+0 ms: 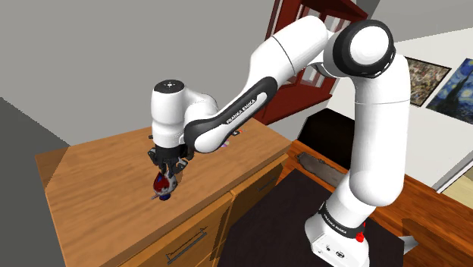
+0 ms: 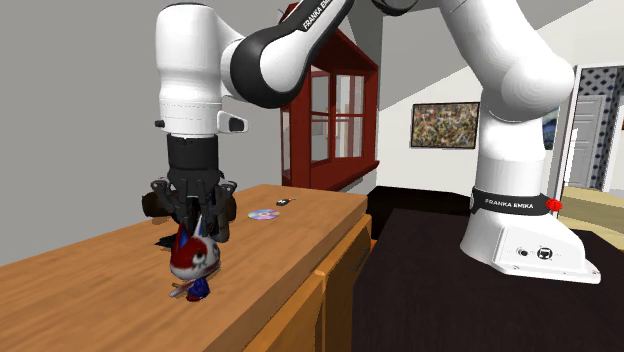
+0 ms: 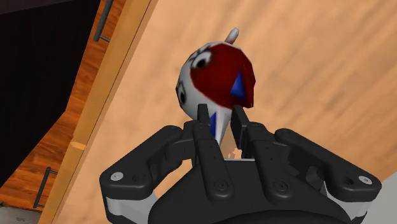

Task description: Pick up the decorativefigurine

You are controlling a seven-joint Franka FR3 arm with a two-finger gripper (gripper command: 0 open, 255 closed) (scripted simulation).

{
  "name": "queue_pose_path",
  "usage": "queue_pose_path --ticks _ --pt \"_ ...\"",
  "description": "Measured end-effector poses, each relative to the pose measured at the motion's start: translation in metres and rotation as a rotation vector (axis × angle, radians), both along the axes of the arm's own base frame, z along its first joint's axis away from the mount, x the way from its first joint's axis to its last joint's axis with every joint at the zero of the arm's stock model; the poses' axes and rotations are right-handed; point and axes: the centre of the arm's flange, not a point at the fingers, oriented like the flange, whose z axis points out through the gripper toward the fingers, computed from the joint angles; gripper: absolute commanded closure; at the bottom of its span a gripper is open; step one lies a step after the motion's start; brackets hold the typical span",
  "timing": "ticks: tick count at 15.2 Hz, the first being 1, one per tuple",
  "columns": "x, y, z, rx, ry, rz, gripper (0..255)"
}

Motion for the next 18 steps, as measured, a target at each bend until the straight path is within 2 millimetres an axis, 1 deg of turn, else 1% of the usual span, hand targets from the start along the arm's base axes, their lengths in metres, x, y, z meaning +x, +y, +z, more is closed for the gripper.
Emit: queue_pose_path --ticks 6,7,11,18 --pt "0.0 0.0 0.0 0.0 0.0 0.0 255" --pt "-0.001 0.0 0.003 0.0 0.001 0.0 255" --pt "-0.001 0.0 0.021 -0.001 0.001 0.0 255" --pt "0.0 0.001 0.059 0.0 0.001 0.0 255"
